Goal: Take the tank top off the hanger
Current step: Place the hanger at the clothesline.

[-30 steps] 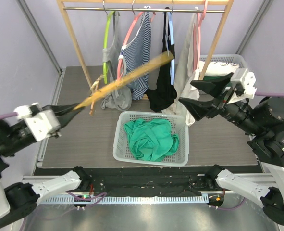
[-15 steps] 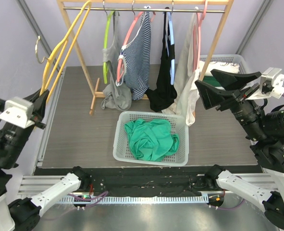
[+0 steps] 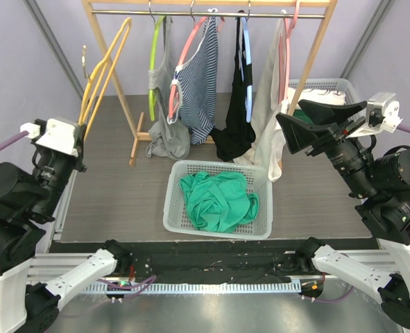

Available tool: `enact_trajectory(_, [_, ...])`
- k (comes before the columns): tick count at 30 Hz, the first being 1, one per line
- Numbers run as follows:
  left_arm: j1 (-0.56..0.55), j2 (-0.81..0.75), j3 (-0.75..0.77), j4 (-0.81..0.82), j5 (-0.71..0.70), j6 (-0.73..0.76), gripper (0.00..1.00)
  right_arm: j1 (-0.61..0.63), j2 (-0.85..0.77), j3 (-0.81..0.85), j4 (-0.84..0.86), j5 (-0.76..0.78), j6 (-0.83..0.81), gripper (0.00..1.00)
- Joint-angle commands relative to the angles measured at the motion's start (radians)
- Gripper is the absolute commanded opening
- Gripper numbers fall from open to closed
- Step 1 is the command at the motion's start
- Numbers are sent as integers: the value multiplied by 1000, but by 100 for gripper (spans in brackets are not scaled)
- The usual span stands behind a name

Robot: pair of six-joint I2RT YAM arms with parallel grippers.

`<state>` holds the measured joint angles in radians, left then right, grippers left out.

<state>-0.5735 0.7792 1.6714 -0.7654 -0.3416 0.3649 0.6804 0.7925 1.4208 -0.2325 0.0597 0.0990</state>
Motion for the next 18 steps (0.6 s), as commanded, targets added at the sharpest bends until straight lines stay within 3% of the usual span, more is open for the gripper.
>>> enact_trajectory(1, [4,28,-35,19,-39,-82,0,-1,22,6,24,26,25,74])
enact_trajectory(4, [4,71,-48,-3,-39,-125,0,-1,48,24,16,34,33,73])
enact_trajectory(9, [6,143,-101,127,-103,-184,0,-1,97,36,15,40,41,71])
enact_trajectory(18, [207,311,-67,256,26,-230,0,-1,111,36,10,71,25,71])
